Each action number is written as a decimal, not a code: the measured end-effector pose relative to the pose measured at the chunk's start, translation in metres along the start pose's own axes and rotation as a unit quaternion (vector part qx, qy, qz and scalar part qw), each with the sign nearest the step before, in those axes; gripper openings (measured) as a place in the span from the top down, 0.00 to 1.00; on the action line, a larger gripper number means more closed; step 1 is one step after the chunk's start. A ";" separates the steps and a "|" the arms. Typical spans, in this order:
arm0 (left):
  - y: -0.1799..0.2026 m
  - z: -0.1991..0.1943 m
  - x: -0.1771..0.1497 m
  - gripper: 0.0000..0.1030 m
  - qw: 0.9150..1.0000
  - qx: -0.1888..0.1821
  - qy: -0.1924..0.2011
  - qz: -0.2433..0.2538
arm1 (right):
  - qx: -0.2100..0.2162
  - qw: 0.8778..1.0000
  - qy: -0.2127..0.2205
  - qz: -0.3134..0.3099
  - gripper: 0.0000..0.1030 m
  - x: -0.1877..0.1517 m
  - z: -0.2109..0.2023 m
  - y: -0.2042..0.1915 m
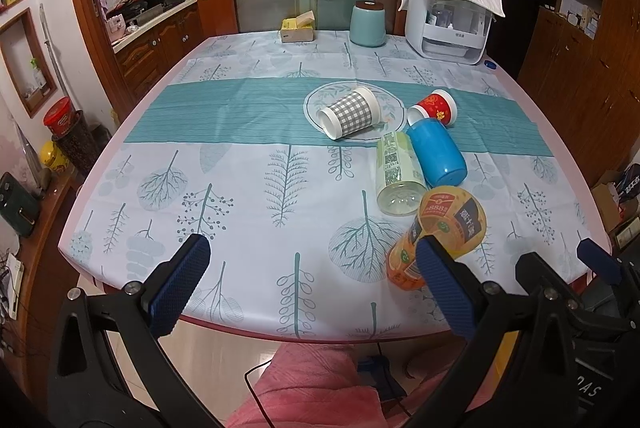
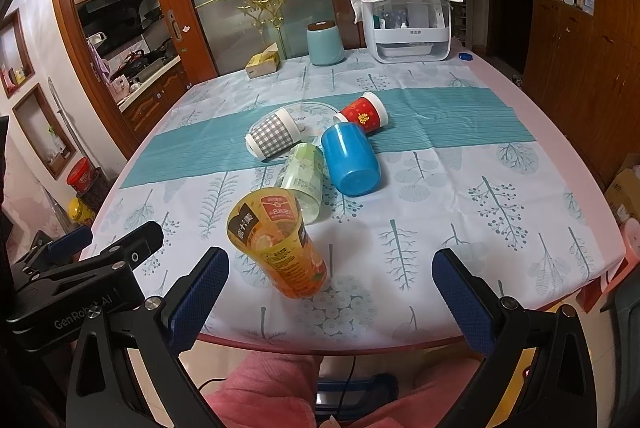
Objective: Flip cup upright
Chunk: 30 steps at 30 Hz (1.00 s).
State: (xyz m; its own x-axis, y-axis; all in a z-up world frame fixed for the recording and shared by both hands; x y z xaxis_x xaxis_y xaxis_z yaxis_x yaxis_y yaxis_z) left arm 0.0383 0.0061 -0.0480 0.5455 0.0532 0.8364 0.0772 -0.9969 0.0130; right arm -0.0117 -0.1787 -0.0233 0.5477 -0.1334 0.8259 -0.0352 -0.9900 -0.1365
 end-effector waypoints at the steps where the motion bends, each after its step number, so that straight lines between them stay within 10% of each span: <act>1: 0.000 0.000 0.000 0.01 1.000 0.000 0.000 0.001 | 0.001 1.000 -0.001 0.000 0.00 0.000 0.000 -0.002; 30: -0.003 0.005 -0.004 0.01 1.000 0.003 -0.012 -0.008 | 0.002 1.000 -0.001 0.001 0.00 0.000 0.004 -0.004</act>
State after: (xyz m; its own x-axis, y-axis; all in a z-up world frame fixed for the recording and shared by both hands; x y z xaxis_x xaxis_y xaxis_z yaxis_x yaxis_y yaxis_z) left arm 0.0402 0.0093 -0.0547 0.5645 0.0701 0.8224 0.0910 -0.9956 0.0225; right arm -0.0084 -0.1743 -0.0245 0.5494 -0.1358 0.8245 -0.0331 -0.9895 -0.1409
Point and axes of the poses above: each gripper's, at about its wrist camera, not at the fingertips, and z roughly the way its jaws point, y to its right, x to its top, the point moved 3 cm from there along z, roughly the way its jaws point, and after that the axes turned 15 degrees about y, right-handed, at the moved point
